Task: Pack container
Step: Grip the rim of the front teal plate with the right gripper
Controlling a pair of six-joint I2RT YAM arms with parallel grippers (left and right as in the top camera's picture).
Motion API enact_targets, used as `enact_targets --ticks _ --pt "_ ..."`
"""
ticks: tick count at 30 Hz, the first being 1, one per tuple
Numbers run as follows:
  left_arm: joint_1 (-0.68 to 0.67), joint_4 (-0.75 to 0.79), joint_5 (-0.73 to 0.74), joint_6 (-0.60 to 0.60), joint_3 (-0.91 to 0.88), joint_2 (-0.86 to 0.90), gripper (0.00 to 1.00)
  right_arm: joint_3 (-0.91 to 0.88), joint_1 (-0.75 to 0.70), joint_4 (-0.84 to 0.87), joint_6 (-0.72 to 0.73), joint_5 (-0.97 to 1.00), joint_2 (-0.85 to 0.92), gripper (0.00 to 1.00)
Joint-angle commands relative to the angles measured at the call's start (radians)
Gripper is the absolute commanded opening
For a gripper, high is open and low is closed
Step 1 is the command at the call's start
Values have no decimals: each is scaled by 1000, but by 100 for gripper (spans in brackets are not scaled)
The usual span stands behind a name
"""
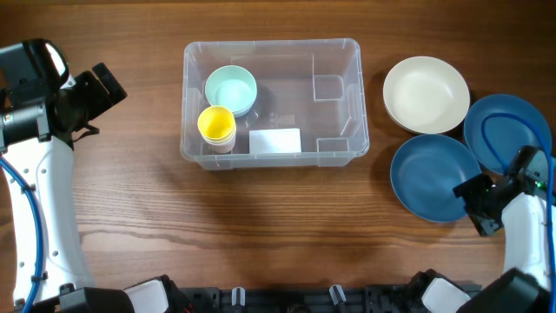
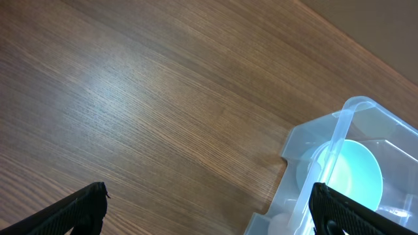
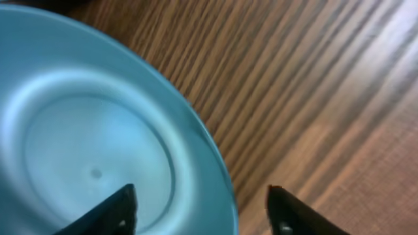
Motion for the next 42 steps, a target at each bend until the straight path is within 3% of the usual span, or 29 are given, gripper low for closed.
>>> enact_targets --ticks 1,3,7,11,17,23,32,42 --pt "5 -1 11 -13 14 -14 100 -50 -5 56 -21 -28 28 60" --pt "5 -1 11 -13 14 -14 100 -88 -5 104 -26 -28 28 59" --pt "5 -1 12 -13 14 -14 100 -129 -5 153 -47 -27 28 48" --pt "5 -1 12 -13 14 -14 100 -132 -5 158 -48 -28 28 46" --pt "5 -1 12 -13 14 -14 100 -132 -5 158 -47 -30 28 10" --pt "5 -1 12 -13 14 -14 100 -132 -5 145 -58 -33 27 4" --pt "5 -1 12 -13 14 -14 100 -127 -5 99 -130 -102 2 4" --pt "5 -1 11 -13 14 -14 100 -59 -5 -63 -149 -100 -262 4"
